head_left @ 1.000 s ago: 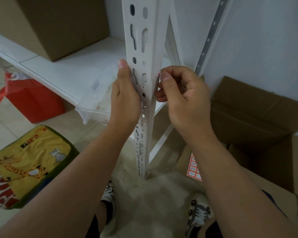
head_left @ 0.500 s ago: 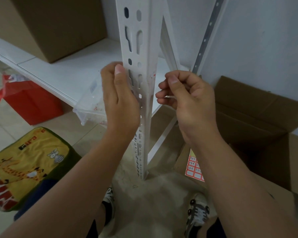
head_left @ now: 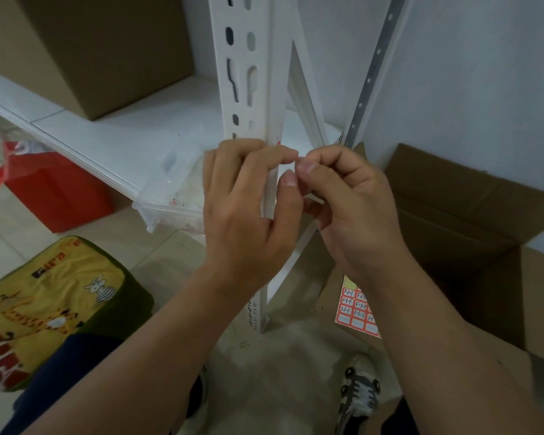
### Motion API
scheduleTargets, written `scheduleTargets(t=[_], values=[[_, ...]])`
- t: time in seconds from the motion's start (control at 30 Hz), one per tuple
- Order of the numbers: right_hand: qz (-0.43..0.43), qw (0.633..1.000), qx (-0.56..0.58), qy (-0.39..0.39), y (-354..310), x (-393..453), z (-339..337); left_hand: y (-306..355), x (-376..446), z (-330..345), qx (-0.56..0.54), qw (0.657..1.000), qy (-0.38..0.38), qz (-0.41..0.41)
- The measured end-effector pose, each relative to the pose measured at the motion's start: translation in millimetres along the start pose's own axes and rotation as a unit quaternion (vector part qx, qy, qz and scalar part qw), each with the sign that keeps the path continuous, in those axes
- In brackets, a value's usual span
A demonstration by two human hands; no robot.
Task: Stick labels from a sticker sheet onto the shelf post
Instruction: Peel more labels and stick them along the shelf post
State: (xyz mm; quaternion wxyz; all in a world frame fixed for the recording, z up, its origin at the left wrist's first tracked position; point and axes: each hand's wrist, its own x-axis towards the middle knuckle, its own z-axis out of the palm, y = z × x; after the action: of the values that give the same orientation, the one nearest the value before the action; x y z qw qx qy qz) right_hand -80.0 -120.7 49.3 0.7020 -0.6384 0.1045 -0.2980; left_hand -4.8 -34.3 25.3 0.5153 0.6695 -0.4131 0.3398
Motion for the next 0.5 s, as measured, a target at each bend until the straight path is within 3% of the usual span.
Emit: scheduleTargets(t=[0.23, 0.5], values=[[0.024, 0.999, -0.006, -0.024, 0.5, -1.0, 2.1, 4.2, 0.1, 0.6, -0.067, 0.997, -0.034, -0.009], [0.085, 0.99, 0.099, -0.05, -3.4, 0.2, 0.4, -2.0, -1.6, 0.5, -0.074, 0.997, -0.039, -0.003]])
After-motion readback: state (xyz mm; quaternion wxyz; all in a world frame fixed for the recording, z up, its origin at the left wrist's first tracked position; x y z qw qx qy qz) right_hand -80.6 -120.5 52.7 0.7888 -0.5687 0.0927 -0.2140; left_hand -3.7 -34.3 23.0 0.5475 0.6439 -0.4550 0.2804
